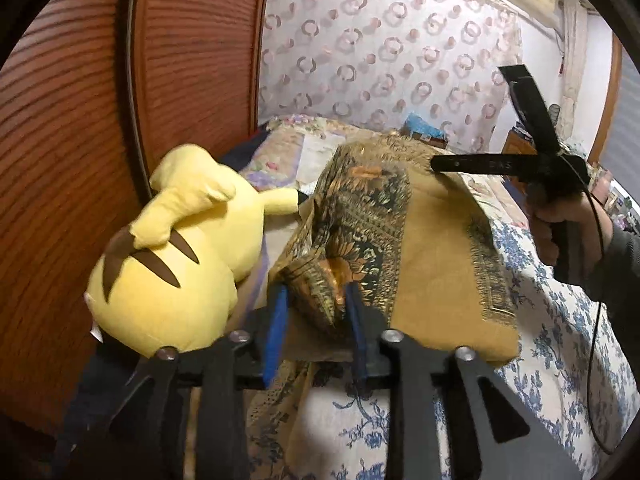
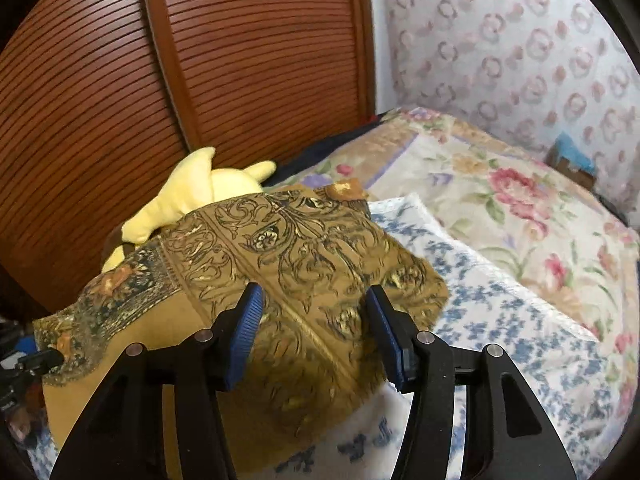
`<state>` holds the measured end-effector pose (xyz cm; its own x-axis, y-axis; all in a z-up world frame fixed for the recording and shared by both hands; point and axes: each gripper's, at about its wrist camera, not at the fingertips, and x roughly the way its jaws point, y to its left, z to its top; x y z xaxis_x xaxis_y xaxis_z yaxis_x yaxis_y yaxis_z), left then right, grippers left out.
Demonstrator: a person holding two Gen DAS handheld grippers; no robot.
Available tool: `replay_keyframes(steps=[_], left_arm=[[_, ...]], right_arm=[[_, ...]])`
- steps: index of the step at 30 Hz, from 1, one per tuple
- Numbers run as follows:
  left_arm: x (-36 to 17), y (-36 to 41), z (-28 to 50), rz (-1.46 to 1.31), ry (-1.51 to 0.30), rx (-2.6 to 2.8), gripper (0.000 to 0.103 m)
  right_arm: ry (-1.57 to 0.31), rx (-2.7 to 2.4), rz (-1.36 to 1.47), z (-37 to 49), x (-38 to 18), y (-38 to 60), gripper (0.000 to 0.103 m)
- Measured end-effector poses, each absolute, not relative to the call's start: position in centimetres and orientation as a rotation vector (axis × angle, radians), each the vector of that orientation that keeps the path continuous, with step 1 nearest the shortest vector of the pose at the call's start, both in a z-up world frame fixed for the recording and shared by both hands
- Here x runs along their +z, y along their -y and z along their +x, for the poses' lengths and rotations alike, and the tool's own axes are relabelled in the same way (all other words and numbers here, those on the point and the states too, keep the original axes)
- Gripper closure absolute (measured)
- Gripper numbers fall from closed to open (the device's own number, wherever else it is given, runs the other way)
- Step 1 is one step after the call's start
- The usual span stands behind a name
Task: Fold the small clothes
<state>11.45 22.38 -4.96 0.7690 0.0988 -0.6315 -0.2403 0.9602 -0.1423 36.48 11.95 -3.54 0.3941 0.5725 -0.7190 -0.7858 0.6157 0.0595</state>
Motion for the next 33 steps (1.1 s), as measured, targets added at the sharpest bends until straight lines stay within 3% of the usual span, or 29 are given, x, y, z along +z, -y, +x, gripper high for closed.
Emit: replay_keyframes(steps=[8, 19, 33], left_arm=[[-1.4, -19.2, 9.1, -0.145, -0.565, 0.15, 0.05], [1.2, -12.2, 8.3, -0.065, -0.505, 0.064, 0.048], [3.2, -2.2, 7.5, -0.002, -0.491, -0.086, 0.048]], right_arm=[[-0.669, 0.826, -0.271, 30.1, 0.3, -4.8, 0.045], [-0.588, 0.735, -0.187, 21.1, 2.7, 5.6, 0.032], [-0.495, 0.448, -0.101, 13.3, 3.9, 17.5, 0.032]])
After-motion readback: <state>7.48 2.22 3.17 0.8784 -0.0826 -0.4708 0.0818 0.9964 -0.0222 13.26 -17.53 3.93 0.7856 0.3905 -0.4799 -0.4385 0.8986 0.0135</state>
